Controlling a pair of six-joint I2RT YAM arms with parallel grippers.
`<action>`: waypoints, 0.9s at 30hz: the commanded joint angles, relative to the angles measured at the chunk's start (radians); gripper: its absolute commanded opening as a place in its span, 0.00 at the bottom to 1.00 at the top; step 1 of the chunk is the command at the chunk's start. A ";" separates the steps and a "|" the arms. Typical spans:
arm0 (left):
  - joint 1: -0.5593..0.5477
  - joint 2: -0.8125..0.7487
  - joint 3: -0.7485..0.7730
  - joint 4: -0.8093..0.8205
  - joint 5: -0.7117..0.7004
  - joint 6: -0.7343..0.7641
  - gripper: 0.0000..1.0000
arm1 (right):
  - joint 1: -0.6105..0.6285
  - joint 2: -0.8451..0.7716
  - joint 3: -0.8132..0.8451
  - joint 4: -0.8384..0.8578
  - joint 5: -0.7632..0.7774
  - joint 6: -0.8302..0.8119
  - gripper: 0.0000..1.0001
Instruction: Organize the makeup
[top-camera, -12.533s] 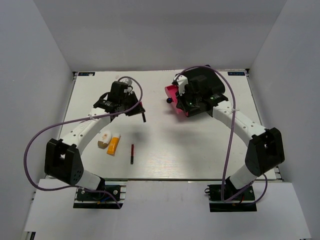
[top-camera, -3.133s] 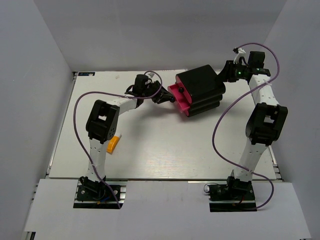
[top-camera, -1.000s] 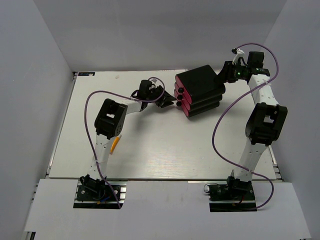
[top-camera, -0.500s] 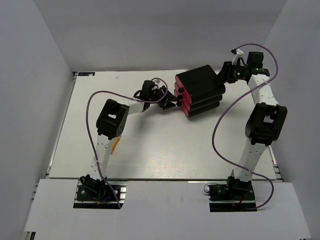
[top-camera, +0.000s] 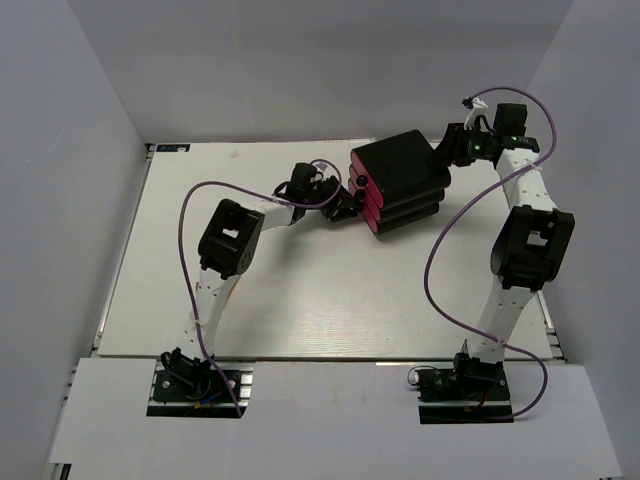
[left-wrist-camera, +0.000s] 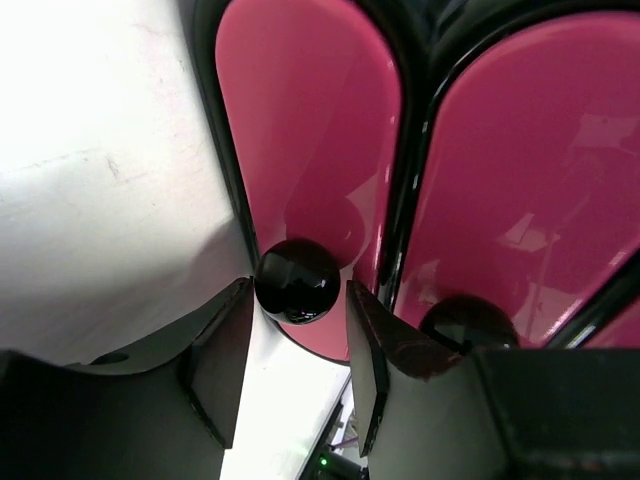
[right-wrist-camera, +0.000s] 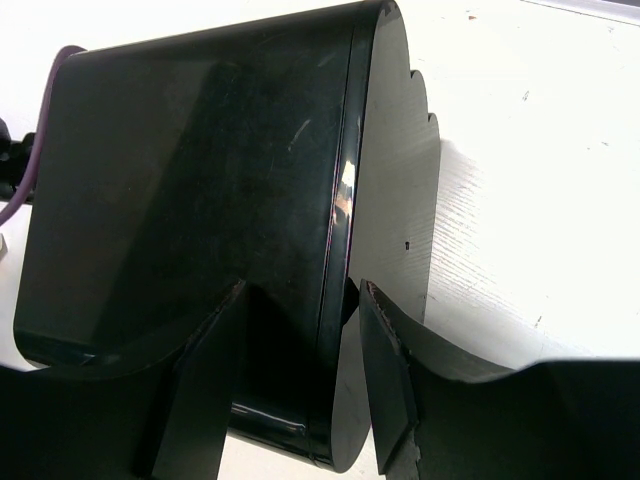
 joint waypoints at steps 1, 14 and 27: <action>-0.020 0.003 0.046 -0.008 0.008 0.002 0.52 | 0.023 0.015 -0.015 -0.071 -0.026 0.004 0.53; -0.020 -0.006 0.033 -0.025 -0.028 0.013 0.22 | 0.023 0.012 -0.022 -0.069 -0.026 0.001 0.54; 0.003 -0.141 -0.170 0.017 -0.041 0.051 0.16 | 0.021 0.015 -0.024 -0.078 0.042 0.001 0.51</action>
